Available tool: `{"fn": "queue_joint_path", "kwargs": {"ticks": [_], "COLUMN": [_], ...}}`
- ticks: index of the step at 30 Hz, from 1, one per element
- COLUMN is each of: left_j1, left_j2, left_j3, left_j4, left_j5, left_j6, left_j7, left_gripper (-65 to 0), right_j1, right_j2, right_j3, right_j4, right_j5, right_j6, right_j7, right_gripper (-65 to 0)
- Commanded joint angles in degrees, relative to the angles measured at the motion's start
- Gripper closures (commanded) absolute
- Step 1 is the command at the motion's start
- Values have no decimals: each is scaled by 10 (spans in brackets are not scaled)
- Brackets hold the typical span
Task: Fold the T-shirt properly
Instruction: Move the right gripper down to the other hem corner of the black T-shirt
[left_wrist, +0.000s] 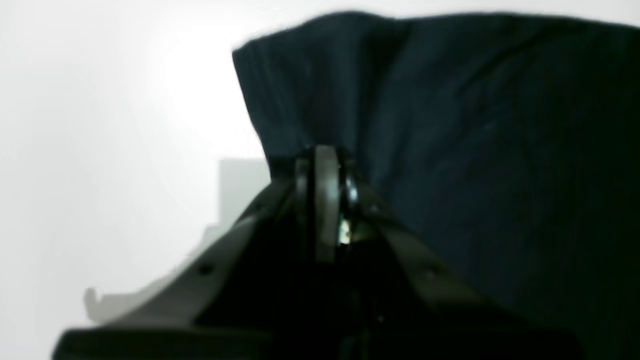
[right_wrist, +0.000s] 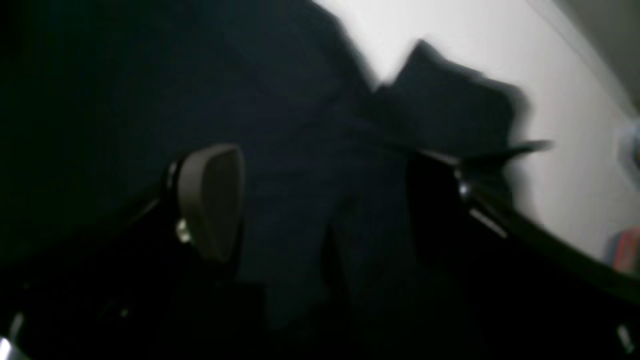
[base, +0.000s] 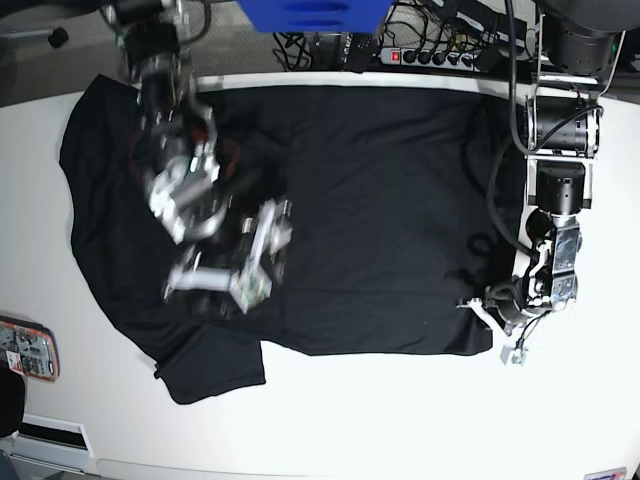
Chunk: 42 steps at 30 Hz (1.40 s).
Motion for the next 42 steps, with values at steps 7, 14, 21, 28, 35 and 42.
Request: {"fn": "queue_joint_path", "kwargs": {"ticks": [7,14,21,28,35,42], "left_j1": [-11,-9,-9,-2,0,11], "left_j2": [-6,-6,-6,-6,-5,-5], "left_j3": [-3,-3,-3,-3,-3,-4], "left_j4": [10,11,11,11,20,22], "left_j5": [-7,-7,-7,-8,-8,-8], "left_j6": [-2,-2,-2,-2,-2,-2], "left_j7": [-11,-11,-11,-11,-11,-11], "left_gripper": [0,0,0,0,0,0], "right_j1": [229,252,340,362,418,491], "right_j2": [-1,2,0,3,4,15], "right_j3": [4,7,10,72,75,76], "right_j4": [-75,-317,-551,-616,-734,-850], "right_j5": [0,32,35,34,34,33], "right_j6": [-6,-6,-6,-6,-6,-6], "right_j7": [-24,37,136,168,220,281], "right_gripper": [-489,-489,-489,-489,-489,-489]}}
